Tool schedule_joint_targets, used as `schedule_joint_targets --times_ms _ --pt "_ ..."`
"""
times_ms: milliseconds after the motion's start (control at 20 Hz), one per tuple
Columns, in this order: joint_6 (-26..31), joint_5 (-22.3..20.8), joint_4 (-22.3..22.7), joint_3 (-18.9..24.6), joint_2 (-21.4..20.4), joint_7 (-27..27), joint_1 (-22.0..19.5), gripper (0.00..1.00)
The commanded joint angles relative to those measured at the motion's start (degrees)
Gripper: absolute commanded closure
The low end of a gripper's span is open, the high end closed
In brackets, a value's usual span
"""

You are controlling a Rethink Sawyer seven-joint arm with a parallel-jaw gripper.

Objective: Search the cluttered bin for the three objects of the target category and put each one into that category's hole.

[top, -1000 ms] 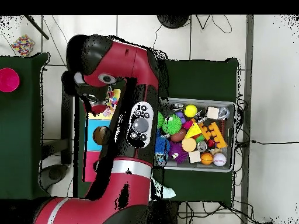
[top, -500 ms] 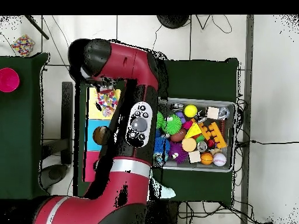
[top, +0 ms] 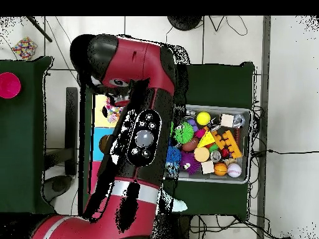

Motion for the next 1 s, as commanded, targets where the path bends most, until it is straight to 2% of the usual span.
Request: schedule_joint_targets --times_ms 50,500,650,1000 --pt "11.05 -2.22 -0.78 -0.44 -3.32 7.61 -1.05 1.00" --pt "6.59 -0.23 2.00 2.03 -3.04 9.59 -1.03 1.00" --pt "7.58 -0.62 1.53 1.90 -2.86 9.32 -1.07 1.00" --pt "-3.19 2.01 9.37 4.99 -3.27 10.06 -0.28 1.00"
